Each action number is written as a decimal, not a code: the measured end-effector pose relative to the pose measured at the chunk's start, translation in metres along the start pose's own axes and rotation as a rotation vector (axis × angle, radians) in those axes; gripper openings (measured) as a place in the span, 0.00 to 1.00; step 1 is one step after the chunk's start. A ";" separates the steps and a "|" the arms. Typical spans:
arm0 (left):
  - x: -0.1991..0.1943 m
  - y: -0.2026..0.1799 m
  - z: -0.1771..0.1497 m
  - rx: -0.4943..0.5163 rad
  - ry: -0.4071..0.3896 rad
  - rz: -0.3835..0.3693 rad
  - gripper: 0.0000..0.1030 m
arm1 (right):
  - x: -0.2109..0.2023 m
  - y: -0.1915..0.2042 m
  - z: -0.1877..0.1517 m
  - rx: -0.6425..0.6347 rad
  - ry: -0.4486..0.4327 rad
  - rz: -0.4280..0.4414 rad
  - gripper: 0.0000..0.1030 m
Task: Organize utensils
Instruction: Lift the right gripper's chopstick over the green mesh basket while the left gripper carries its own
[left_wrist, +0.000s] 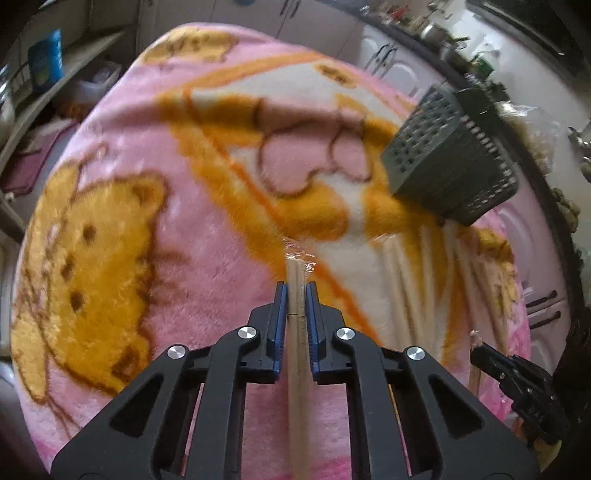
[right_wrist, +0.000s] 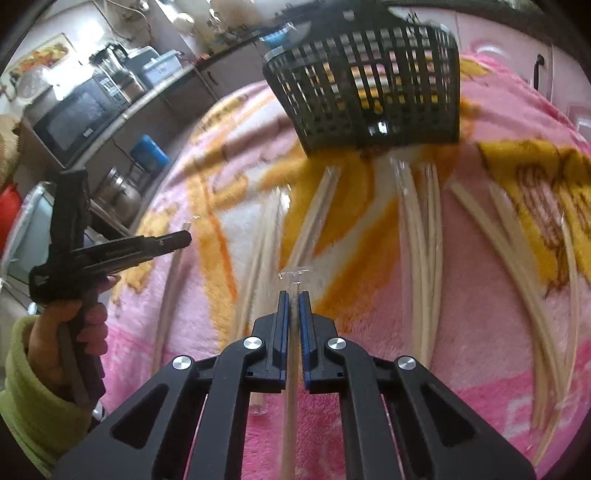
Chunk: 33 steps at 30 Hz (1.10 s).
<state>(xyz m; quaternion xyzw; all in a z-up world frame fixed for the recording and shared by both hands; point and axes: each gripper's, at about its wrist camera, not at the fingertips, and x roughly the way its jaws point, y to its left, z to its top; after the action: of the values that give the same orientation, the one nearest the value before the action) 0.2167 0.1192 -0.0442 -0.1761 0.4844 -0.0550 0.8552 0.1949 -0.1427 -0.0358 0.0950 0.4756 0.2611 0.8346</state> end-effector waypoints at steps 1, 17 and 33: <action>-0.005 -0.005 0.002 0.012 -0.020 -0.003 0.04 | -0.005 -0.001 0.003 -0.005 -0.018 0.011 0.06; -0.067 -0.103 0.032 0.238 -0.297 -0.072 0.01 | -0.077 -0.020 0.037 -0.010 -0.305 0.123 0.06; -0.082 -0.161 0.090 0.285 -0.494 -0.103 0.01 | -0.119 -0.034 0.117 -0.119 -0.692 -0.003 0.06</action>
<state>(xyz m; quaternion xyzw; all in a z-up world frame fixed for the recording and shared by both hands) 0.2627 0.0133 0.1211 -0.0866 0.2393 -0.1211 0.9595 0.2562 -0.2233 0.1010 0.1285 0.1489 0.2395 0.9508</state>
